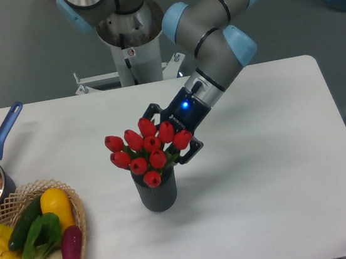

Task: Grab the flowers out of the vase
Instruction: 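Close the gripper on the tulip bunch stems, then lift the gripped tulip bunch up out of the grey vase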

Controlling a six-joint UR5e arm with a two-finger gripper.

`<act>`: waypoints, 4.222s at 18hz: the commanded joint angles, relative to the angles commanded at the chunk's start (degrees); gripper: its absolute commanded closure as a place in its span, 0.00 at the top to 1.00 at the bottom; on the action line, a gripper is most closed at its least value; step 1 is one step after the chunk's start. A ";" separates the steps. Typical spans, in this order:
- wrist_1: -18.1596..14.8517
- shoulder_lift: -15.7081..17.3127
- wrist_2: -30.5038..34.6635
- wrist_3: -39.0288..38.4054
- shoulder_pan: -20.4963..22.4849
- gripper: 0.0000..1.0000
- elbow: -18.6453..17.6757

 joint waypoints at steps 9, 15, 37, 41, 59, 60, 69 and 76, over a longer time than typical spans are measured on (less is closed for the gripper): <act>-0.09 0.00 -0.09 -0.09 0.18 0.43 0.00; -0.09 0.00 -0.26 -0.09 0.26 0.38 0.00; -1.05 2.98 -2.72 -0.79 2.02 0.32 1.40; -1.23 4.22 -2.72 -2.55 2.64 0.32 1.49; -1.58 8.26 -3.34 -12.29 2.99 0.32 2.02; -1.58 8.26 -3.51 -13.26 2.99 0.32 2.20; -1.58 9.14 -7.65 -18.28 3.52 0.32 4.30; -1.49 10.02 -10.10 -19.86 5.19 0.32 5.10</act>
